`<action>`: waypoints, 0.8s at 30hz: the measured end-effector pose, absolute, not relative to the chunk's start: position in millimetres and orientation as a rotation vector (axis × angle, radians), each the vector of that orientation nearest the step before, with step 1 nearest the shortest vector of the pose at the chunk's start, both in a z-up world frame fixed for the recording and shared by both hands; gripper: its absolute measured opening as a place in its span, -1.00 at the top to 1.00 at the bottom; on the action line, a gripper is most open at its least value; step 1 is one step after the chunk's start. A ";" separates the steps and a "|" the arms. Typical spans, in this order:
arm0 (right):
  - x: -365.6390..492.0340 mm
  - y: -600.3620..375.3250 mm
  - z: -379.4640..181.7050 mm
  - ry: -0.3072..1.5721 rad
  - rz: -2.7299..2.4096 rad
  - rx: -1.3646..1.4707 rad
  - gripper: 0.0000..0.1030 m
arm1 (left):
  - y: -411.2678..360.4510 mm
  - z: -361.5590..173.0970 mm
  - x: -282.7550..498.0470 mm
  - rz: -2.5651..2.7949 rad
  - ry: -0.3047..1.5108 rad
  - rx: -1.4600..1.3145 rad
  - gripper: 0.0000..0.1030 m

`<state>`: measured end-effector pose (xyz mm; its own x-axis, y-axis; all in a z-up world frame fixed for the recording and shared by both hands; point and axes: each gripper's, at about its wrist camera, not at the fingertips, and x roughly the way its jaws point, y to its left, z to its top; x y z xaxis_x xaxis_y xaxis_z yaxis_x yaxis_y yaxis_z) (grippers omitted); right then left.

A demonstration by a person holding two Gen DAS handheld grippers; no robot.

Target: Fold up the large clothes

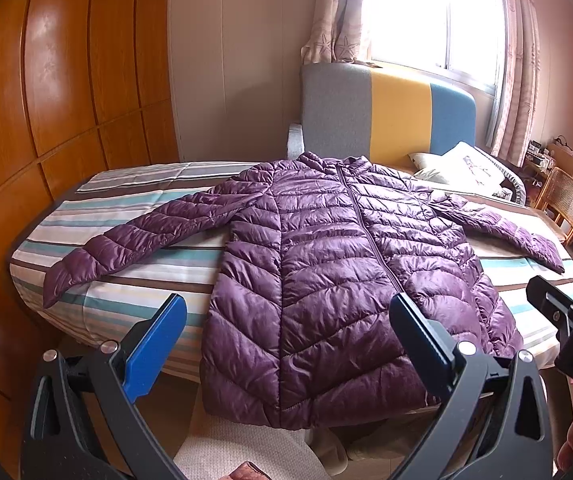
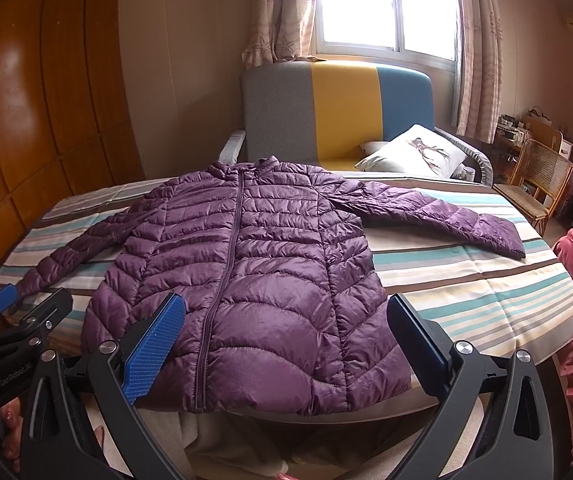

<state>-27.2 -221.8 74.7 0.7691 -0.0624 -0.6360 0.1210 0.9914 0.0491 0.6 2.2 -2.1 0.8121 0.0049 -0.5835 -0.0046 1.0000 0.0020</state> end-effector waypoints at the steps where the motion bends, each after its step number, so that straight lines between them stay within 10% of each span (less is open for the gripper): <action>1: -27.4 -221.9 74.7 0.686 -0.100 0.089 -0.94 | 1.9 -2.0 0.8 0.004 0.624 0.001 -0.96; 24: -27.4 -221.6 73.8 0.691 -0.095 0.088 -0.94 | 1.4 -3.3 0.7 0.004 0.625 0.000 -0.96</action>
